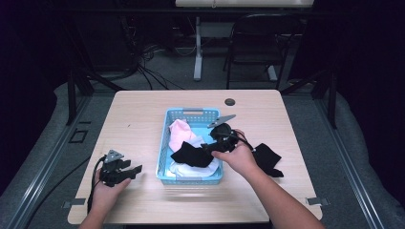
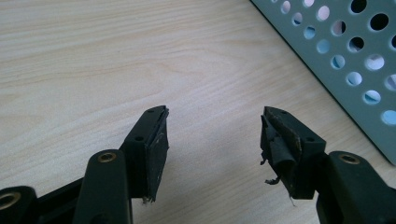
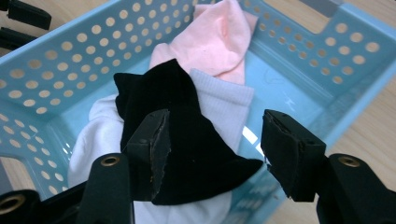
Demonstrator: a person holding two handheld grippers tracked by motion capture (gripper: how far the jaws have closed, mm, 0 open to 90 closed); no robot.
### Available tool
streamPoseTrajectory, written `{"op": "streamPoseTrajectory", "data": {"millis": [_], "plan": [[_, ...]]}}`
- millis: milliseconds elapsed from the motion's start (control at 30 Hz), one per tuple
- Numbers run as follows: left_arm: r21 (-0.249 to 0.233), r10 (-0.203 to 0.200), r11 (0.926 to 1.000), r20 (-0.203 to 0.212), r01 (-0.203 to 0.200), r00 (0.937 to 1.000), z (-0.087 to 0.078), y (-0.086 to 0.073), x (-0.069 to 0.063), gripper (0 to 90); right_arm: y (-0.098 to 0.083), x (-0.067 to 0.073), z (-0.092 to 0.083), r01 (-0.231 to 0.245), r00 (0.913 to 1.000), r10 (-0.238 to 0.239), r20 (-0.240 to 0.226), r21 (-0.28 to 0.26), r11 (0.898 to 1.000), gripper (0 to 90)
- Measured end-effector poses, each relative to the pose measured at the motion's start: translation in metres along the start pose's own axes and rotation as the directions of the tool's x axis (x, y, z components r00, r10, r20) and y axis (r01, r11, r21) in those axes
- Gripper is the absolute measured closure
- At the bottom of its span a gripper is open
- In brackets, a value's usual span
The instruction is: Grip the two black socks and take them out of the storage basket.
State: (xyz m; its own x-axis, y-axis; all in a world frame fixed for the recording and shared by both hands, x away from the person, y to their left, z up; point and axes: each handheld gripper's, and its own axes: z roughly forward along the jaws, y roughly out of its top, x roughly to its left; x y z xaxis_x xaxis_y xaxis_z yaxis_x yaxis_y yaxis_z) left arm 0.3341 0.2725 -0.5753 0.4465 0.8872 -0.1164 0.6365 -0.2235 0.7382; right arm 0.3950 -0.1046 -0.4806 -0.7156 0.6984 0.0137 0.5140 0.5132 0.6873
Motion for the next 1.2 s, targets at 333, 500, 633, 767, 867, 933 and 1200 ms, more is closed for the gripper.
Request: {"op": "streamPoseTrajectory", "data": {"millis": [333, 500, 633, 767, 867, 933, 1200], "plan": [[0.000, 0.003, 1.0000, 0.004, -0.003, 1.0000, -0.001, 0.000, 0.000, 41.8, 0.009, 0.018, 0.026, 0.035, 0.9989, -0.035, -0.033, 0.016, 0.999, 42.3], [-0.003, 0.002, 1.0000, 0.007, -0.002, 1.0000, -0.001, 0.000, 0.000, 41.8, 0.015, 0.029, 0.044, 0.050, 0.9974, -0.048, -0.054, 0.020, 0.999, 42.9], [-0.005, 0.001, 1.0000, 0.009, -0.001, 1.0000, -0.001, 0.001, 0.000, 41.8, 0.018, 0.032, 0.053, 0.036, 0.9974, -0.034, -0.064, 0.023, 0.999, 43.4], [-0.009, 0.000, 1.0000, 0.008, 0.000, 1.0000, -0.002, 0.001, 0.001, 41.8, 0.019, 0.036, 0.062, 0.038, 0.9958, -0.035, -0.085, 0.040, 0.998, 46.2], [-0.012, -0.002, 0.9999, 0.007, 0.002, 1.0000, -0.001, 0.001, 0.001, 41.8, 0.019, 0.040, 0.070, 0.051, 0.9955, -0.046, -0.083, 0.055, 0.997, 49.1], [-0.012, 0.000, 0.9999, 0.009, 0.000, 1.0000, -0.001, 0.001, 0.001, 41.8, 0.018, 0.041, 0.071, 0.048, 0.9954, -0.043, -0.085, 0.053, 0.997, 49.5], [-0.014, -0.002, 0.9999, 0.011, 0.002, 0.9999, -0.002, 0.001, 0.001, 41.7, 0.016, 0.049, 0.085, 0.065, 0.9945, -0.054, -0.090, 0.117, 0.991, 64.9]]}}
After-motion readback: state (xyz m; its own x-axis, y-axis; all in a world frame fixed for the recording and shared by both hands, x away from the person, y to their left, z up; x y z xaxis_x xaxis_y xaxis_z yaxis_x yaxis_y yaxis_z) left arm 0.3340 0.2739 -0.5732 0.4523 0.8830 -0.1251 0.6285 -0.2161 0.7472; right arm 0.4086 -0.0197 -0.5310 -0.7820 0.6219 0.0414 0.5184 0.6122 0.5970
